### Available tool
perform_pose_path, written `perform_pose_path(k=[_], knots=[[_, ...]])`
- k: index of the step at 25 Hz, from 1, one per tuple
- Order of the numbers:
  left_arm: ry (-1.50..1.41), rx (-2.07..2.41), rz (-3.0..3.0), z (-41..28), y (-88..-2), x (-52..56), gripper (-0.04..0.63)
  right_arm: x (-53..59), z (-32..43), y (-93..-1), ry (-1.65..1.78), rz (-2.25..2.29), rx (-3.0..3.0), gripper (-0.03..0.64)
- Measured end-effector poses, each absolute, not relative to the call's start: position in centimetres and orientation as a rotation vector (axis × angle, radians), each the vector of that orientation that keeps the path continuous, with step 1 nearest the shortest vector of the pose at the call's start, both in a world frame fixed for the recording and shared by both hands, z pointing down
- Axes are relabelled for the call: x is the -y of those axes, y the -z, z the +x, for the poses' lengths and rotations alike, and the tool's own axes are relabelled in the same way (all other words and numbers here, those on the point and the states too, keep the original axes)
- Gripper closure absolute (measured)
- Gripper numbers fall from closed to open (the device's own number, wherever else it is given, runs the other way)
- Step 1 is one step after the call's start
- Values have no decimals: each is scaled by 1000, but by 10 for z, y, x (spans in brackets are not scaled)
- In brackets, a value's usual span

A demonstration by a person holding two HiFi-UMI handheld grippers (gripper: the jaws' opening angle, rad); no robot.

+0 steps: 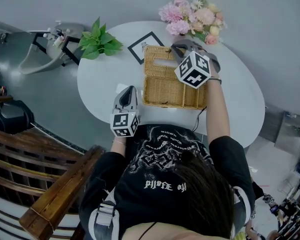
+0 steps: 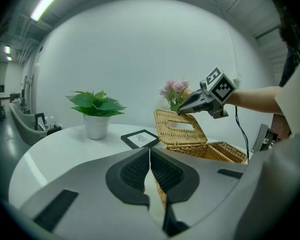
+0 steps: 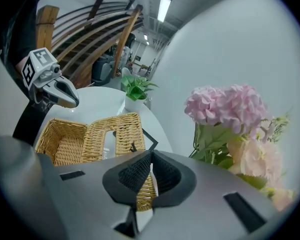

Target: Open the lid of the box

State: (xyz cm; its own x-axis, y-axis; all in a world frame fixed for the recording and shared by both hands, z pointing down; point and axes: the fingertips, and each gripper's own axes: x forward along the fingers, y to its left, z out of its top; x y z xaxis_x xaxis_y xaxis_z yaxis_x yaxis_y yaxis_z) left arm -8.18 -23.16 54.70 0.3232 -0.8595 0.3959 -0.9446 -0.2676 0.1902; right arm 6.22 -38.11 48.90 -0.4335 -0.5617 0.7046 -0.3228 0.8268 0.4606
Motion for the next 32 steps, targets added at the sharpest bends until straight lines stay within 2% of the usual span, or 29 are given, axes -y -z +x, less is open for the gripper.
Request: perform_pose_path(k=[32], knots=[[-358, 1554, 2162, -82, -564, 239, 571, 407, 67, -544, -20, 610, 2158, 580]])
